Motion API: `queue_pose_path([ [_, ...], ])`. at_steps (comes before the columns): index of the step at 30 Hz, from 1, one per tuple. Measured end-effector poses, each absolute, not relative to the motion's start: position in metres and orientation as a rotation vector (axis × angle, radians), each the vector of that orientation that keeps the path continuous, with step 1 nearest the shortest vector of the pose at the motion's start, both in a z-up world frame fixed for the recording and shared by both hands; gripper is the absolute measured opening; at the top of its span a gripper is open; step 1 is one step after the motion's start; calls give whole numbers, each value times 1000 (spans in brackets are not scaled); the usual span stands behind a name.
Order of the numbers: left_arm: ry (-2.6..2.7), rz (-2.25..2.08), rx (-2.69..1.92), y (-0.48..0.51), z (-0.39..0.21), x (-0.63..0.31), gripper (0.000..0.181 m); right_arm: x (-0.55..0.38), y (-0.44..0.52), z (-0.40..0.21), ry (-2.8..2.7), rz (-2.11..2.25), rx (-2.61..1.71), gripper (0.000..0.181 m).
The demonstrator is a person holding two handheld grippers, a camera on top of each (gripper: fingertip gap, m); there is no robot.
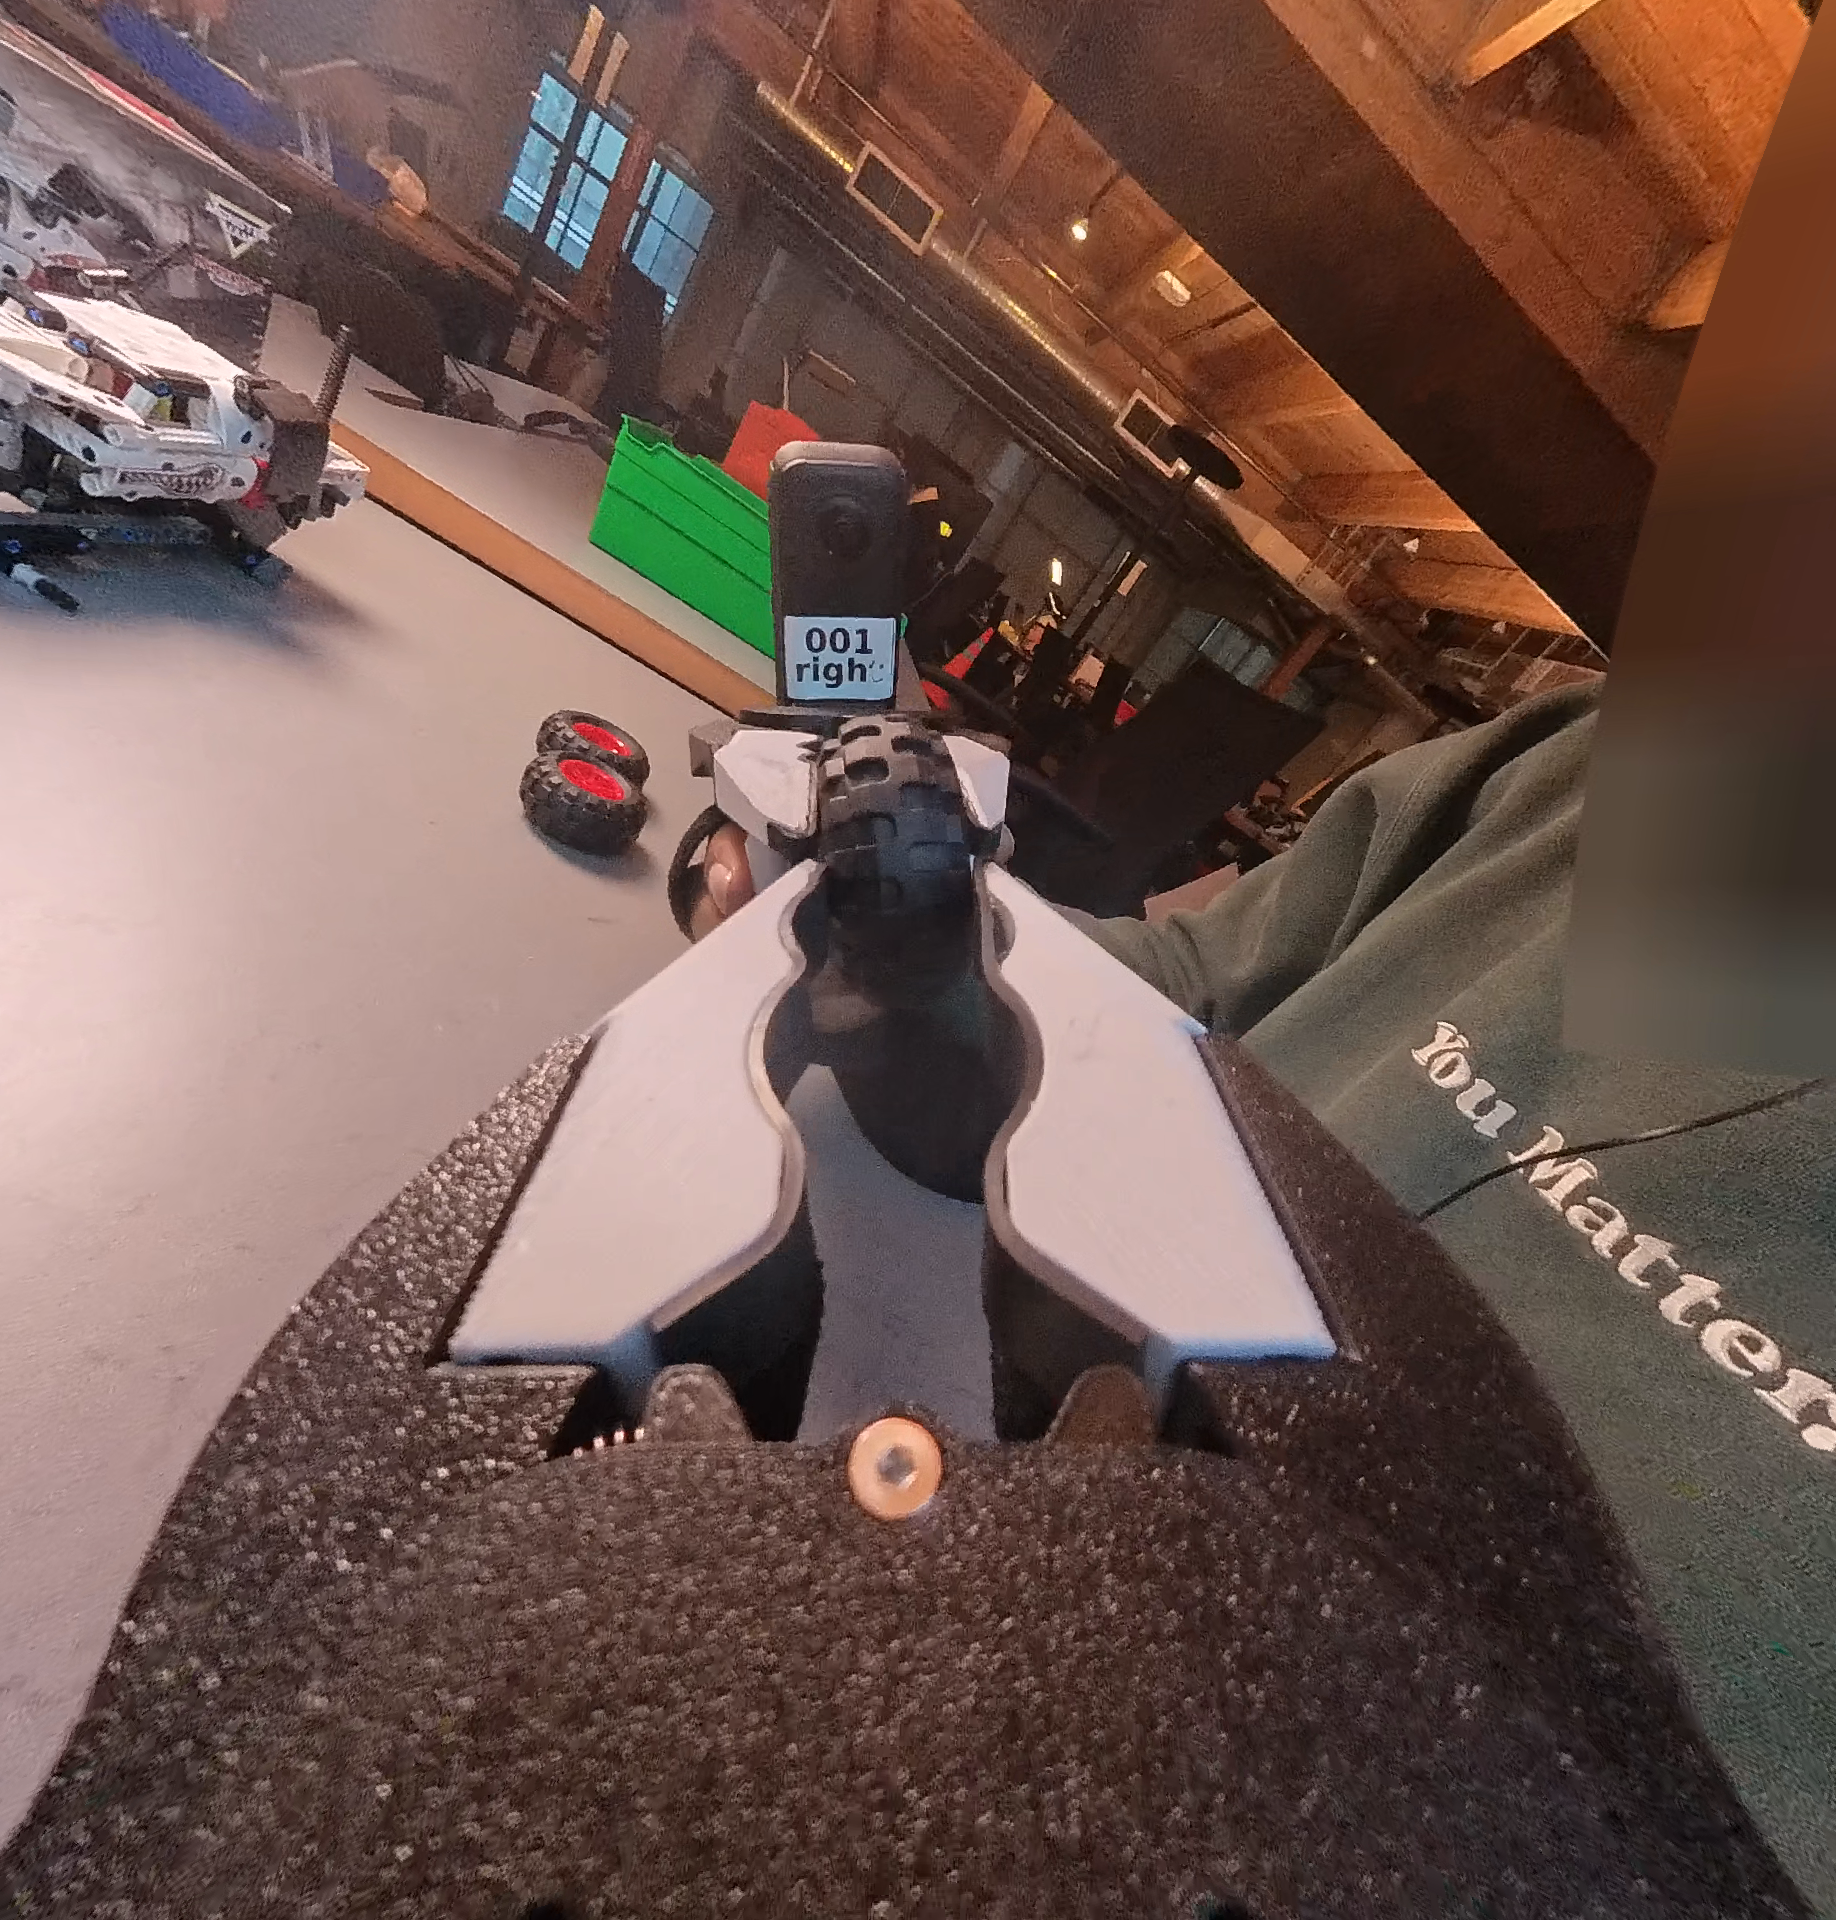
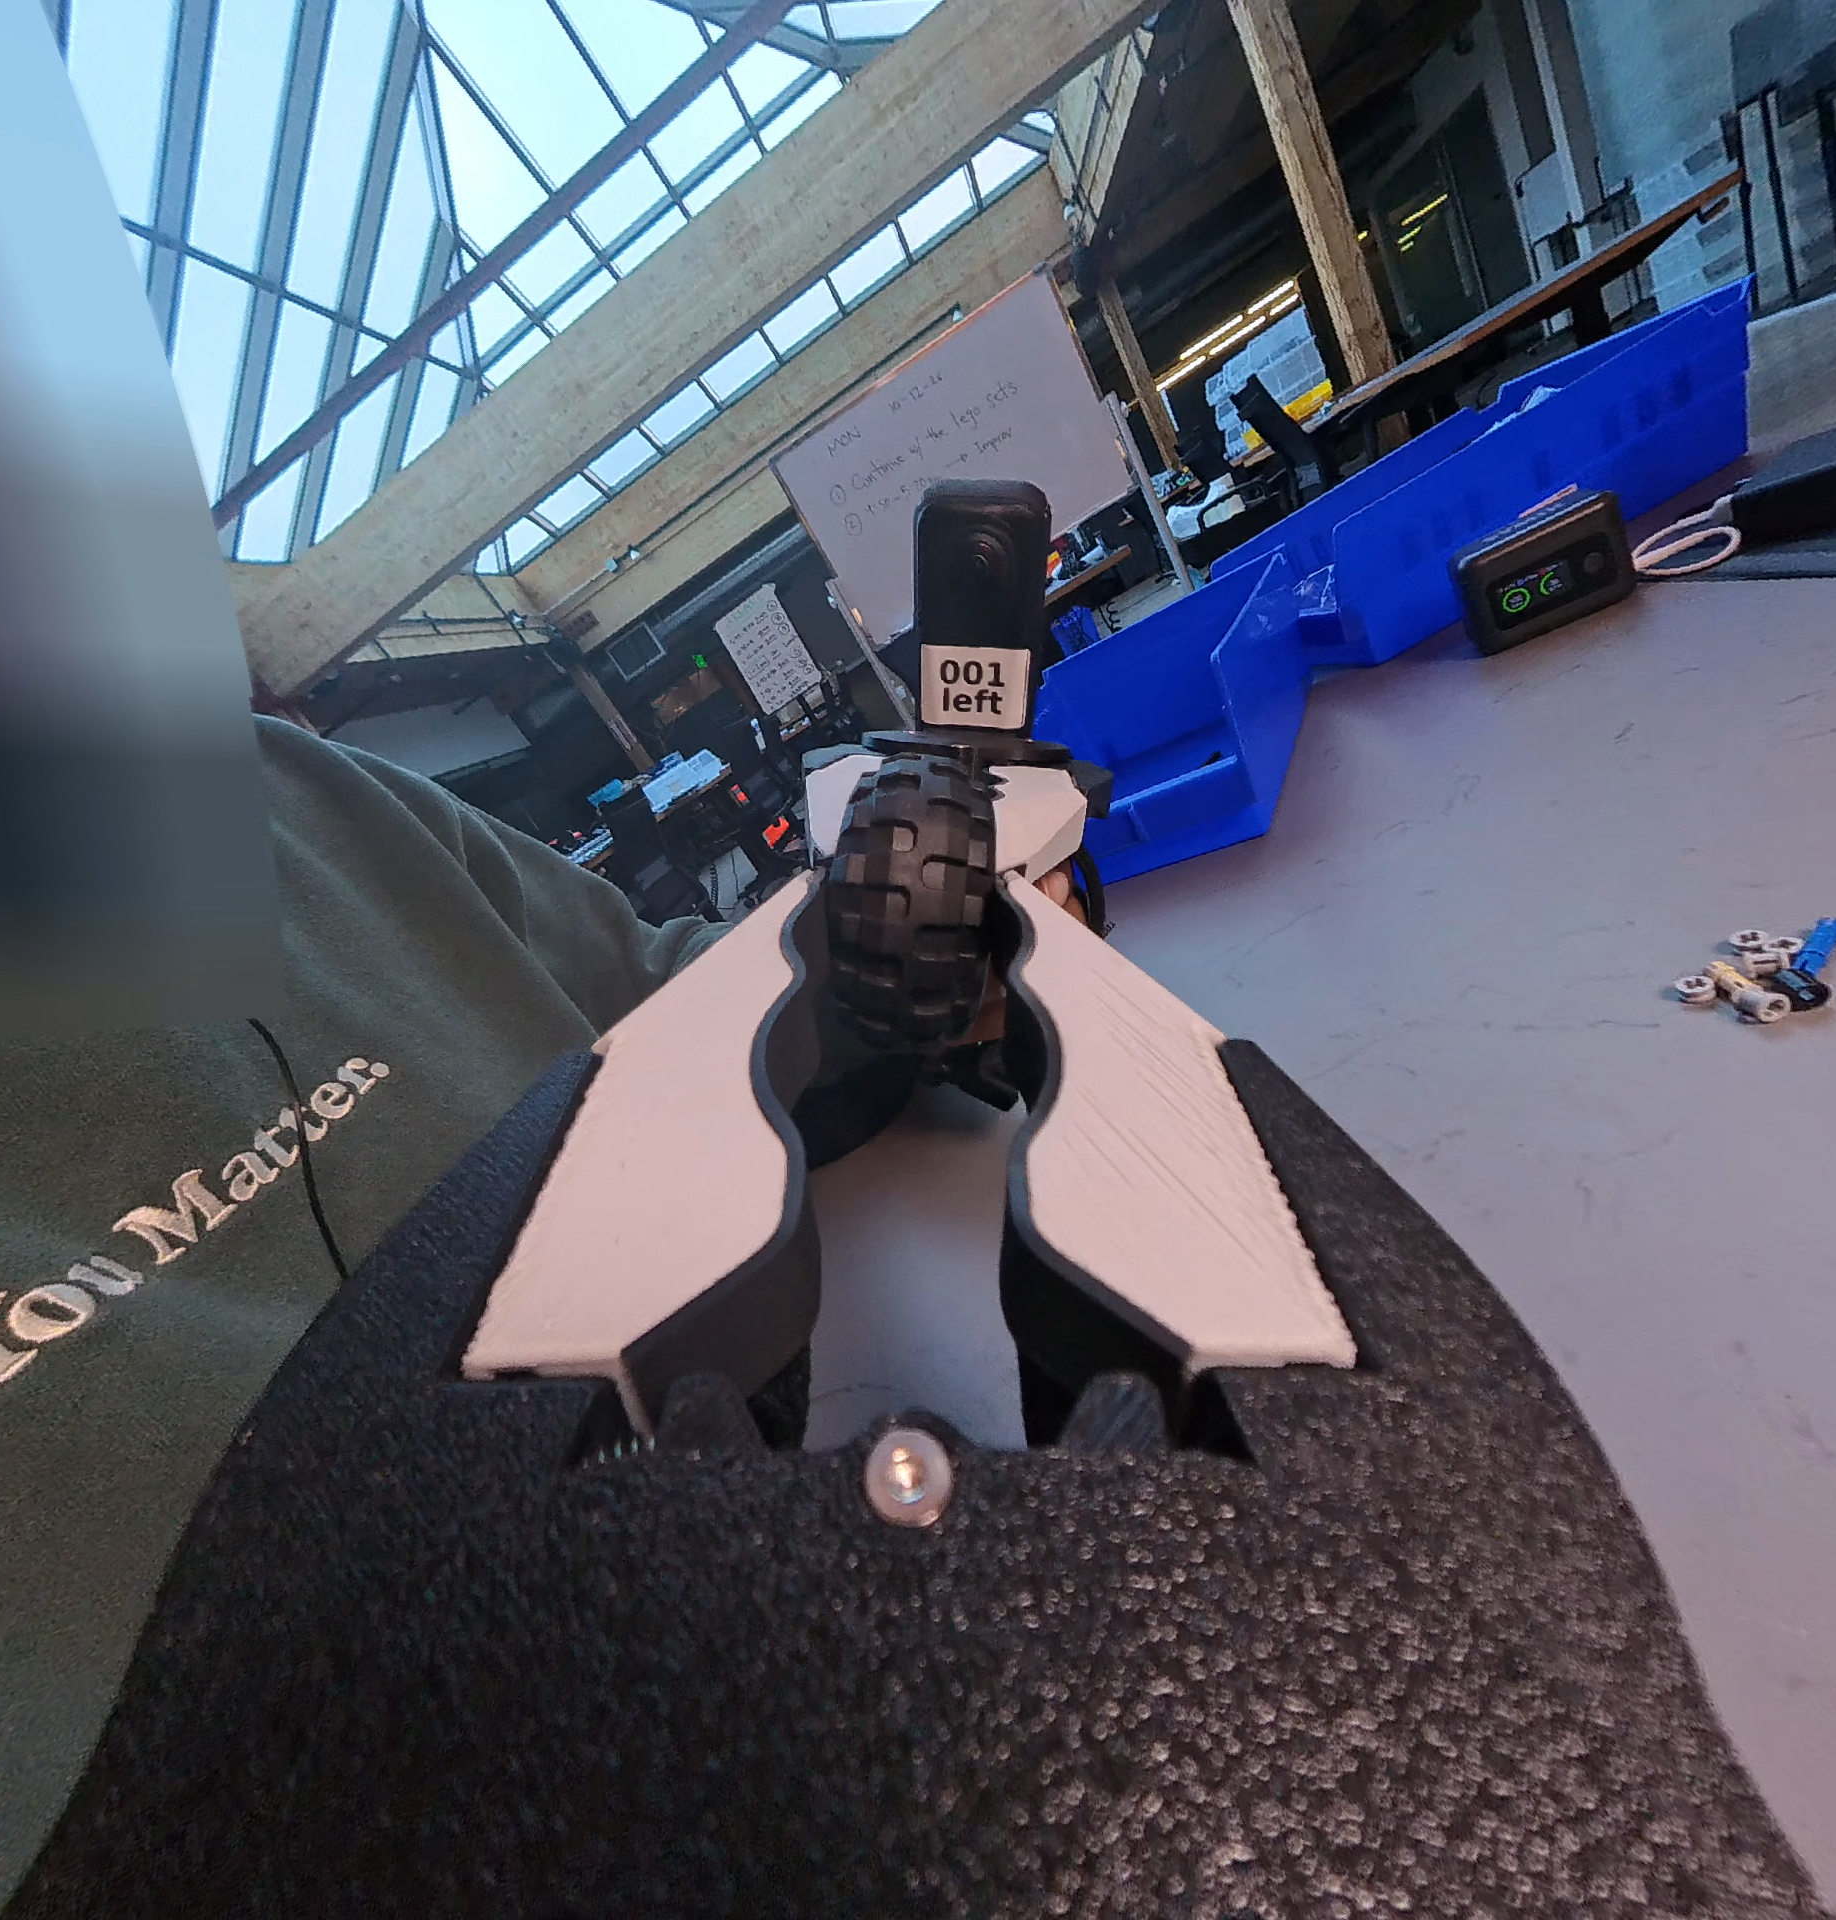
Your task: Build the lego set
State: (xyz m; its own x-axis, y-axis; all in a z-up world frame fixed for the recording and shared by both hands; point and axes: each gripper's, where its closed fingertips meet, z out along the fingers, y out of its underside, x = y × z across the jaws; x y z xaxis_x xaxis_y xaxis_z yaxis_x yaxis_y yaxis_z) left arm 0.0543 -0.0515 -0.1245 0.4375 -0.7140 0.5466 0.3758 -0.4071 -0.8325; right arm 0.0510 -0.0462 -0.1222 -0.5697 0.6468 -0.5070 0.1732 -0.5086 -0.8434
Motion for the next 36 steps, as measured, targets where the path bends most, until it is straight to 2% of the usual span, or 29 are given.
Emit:
queue_pose_path([
  [11,231,-1052,-1661,-39,-135,41,22,39,-28,-143,-1371,1835,-1384,27],
  [15,488,-559,-1646,-41,-131,44,22,38,-25,-146,-1375,1764,-1359,25],
  [19,735,-72,-1556,-47,-126,50,22,42,-24,-132,-1405,1434,-1074,21],
  [24,868,249,-1470,-50,-125,52,24,43,-25,-126,-1364,1345,-992,19],
  [26,801,53,-1467,-53,-120,55,24,45,-27,-124,-1365,1353,-962,18],
  [28,661,-369,-1495,-58,-112,55,27,47,-28,-120,-1360,1361,-924,17],
  [30,467,-825,-1510,-58,-104,46,46,50,-31,-118,-1375,1336,-876,16],
  [33,187,-1473,-1382,-61,-92,30,59,53,-36,-115,-1378,1324,-826,16],
  [36,96,-1791,-1358,-61,-103,43,70,54,-45,-110,-1381,1296,-745,16],
])
